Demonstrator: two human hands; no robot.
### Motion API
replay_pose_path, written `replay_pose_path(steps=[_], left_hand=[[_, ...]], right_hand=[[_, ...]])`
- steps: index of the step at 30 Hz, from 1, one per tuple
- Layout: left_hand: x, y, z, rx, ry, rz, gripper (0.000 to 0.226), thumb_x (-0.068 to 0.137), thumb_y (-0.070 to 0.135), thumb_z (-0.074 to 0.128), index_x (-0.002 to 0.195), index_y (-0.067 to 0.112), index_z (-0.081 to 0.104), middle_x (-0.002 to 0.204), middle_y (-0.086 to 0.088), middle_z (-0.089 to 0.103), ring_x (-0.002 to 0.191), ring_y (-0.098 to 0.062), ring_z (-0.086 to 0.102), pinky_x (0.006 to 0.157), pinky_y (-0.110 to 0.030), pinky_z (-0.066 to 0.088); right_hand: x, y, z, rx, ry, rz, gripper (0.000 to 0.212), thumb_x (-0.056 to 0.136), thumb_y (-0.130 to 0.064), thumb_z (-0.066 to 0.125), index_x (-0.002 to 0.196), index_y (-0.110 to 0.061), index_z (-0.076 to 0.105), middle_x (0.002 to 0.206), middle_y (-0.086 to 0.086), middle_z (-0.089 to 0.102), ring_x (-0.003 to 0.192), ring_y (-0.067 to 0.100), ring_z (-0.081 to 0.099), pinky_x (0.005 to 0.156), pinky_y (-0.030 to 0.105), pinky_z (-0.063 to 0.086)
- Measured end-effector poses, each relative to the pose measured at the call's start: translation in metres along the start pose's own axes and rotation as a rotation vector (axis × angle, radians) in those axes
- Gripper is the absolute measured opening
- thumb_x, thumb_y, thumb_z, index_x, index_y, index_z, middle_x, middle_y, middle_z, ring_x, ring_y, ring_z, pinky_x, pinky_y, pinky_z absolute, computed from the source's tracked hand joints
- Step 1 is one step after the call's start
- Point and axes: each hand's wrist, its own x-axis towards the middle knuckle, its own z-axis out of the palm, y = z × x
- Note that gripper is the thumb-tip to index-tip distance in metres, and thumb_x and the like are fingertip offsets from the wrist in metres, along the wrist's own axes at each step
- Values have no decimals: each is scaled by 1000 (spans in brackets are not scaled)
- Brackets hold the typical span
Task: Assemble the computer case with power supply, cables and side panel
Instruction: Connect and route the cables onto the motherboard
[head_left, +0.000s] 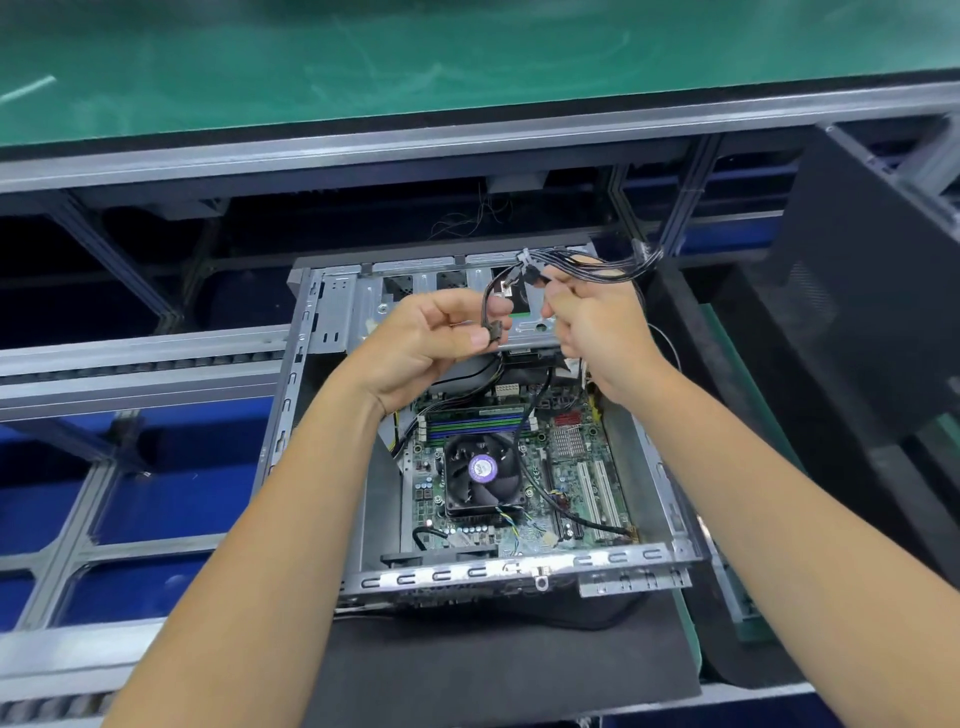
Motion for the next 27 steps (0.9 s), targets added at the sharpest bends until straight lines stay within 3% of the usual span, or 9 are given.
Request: replay_pose_path(steps=[3, 6, 9, 11, 14, 17, 20, 22, 27], left_hand=[[4, -1, 4, 102, 85, -18, 29, 82, -11, 61, 86, 14, 74, 88, 0, 74, 85, -14, 70, 79, -19, 52], [7, -1, 6, 189, 142, -25, 24, 86, -13, 56, 83, 8, 68, 79, 2, 73, 78, -16, 71, 76, -20, 54], [11, -1, 12, 411, 176, -24, 21, 91, -13, 50, 87, 5, 60, 68, -2, 66, 61, -14, 67, 65, -21, 55], [12, -2, 17, 521, 152, -27, 19, 92, -12, 51, 86, 5, 57, 68, -6, 61, 55, -11, 63, 61, -22, 53], [14, -4, 22, 579, 70, -73, 9, 91, -7, 56, 88, 1, 58, 73, -13, 62, 58, -10, 65, 66, -33, 52], [13, -8, 23, 587, 13, -134, 8, 90, -5, 59, 92, 3, 59, 72, -12, 64, 60, -8, 67, 64, -23, 53], [11, -12, 20, 526, 12, -169, 17, 86, -5, 65, 89, 10, 61, 66, -2, 67, 62, -12, 66, 64, -20, 53], [11, -16, 19, 500, 30, -177, 17, 84, -5, 67, 88, 11, 62, 64, 1, 67, 62, -14, 65, 64, -23, 54], [12, -22, 21, 595, 59, -131, 12, 81, 2, 73, 80, 12, 65, 67, -4, 67, 56, -10, 62, 58, -23, 54]], right_hand=[[2, -3, -3, -10, -37, 24, 30, 101, -19, 52, 73, -13, 58, 71, 12, 46, 40, 8, 31, 44, 22, 25], [2, -6, -6, 79, -103, 30, 7, 92, -4, 58, 89, -9, 54, 72, 13, 37, 42, 9, 25, 40, 20, 19], [2, -5, -10, 133, -190, 41, 26, 85, -10, 71, 101, -14, 52, 64, -1, 30, 46, 8, 23, 42, 21, 17], [1, -5, -11, 111, -250, 31, 33, 79, -24, 80, 96, -18, 52, 61, -8, 31, 49, 9, 23, 45, 23, 16], [-2, -5, -11, -57, -298, 11, 31, 80, -35, 82, 84, -23, 53, 48, -16, 35, 44, 7, 25, 41, 19, 20], [-5, -1, -11, -158, -322, -24, 29, 85, -33, 79, 63, -27, 60, 40, -16, 36, 36, 4, 27, 36, 17, 24], [-10, 1, -9, -193, -317, -74, 13, 90, -31, 74, 82, -25, 65, 44, -16, 46, 34, 5, 26, 35, 18, 24], [-10, 1, -9, -181, -307, -68, 10, 92, -30, 71, 97, -21, 67, 58, -4, 55, 38, 10, 26, 39, 21, 25], [-5, -5, -16, -67, -357, 66, 9, 95, -17, 67, 98, -12, 61, 48, -4, 39, 41, 10, 38, 40, 23, 34]])
